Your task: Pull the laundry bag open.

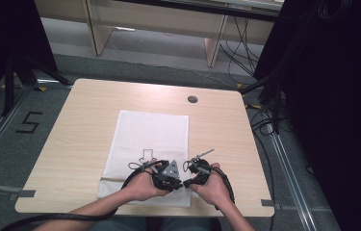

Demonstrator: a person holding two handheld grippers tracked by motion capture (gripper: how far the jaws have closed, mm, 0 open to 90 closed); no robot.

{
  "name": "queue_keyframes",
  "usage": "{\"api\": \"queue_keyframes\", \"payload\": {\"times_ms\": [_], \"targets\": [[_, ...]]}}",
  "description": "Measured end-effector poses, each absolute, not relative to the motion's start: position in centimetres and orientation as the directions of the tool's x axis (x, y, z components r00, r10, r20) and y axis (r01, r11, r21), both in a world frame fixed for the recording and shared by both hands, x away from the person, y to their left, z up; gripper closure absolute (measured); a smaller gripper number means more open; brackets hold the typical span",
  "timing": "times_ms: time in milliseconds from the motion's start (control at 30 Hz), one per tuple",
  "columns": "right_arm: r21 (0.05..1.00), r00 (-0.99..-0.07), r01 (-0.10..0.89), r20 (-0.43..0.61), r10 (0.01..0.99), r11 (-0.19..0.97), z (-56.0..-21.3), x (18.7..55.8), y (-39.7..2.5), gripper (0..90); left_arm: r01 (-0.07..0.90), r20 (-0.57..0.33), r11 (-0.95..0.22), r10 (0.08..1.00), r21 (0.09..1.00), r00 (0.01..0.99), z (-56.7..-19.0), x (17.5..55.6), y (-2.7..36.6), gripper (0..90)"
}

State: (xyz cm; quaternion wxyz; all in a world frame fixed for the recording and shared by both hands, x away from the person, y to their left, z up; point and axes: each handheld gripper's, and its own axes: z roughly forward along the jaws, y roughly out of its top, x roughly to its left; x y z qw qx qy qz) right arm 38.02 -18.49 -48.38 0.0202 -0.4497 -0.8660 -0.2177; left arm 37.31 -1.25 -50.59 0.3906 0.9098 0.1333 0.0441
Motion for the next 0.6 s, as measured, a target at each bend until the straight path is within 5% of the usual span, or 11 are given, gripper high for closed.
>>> {"api": "queue_keyframes", "payload": {"times_ms": [600], "targets": [[0.378, -0.627, 0.759, 0.203, 0.752, 0.53, -48.45, 37.88, -18.28, 90.0, 0.194, -0.01, -0.673, 0.268, 0.714, 0.963, -49.98, 37.26, -0.84, 81.7]]}}
